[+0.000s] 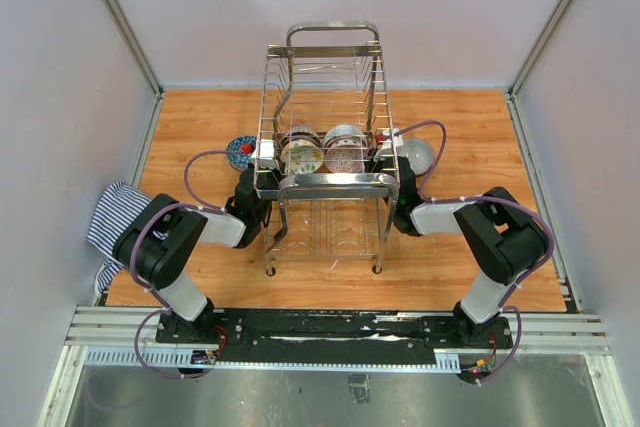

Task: Unload the bowls from the dish rack
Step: Pick up the bowl from the dish rack, then place the bowl with the bowl.

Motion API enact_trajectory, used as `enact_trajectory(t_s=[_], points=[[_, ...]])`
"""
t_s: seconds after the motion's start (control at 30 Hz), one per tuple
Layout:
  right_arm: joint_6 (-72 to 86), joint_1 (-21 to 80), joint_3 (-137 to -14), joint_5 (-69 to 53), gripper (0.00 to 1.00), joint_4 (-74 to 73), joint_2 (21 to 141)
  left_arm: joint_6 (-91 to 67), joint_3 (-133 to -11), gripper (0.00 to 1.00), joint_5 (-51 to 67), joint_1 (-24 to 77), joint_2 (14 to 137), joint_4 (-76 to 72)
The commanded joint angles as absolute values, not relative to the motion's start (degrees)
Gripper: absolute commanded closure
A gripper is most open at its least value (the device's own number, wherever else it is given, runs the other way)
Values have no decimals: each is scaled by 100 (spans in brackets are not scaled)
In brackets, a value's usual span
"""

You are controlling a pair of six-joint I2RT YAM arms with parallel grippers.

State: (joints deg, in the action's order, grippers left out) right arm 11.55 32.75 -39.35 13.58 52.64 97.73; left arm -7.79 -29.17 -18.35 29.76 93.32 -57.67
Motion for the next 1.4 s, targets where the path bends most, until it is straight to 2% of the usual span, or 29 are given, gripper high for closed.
enact_trajectory(t_s=[0.0, 1.37], points=[[1099, 3361, -3974, 1564, 99, 5926, 9633, -820, -3130, 99, -1809, 3050, 9208, -6535], [1046, 3360, -3765, 1630, 99, 6517, 9489, -747, -2866, 100, -1892, 3085, 8877, -6827]])
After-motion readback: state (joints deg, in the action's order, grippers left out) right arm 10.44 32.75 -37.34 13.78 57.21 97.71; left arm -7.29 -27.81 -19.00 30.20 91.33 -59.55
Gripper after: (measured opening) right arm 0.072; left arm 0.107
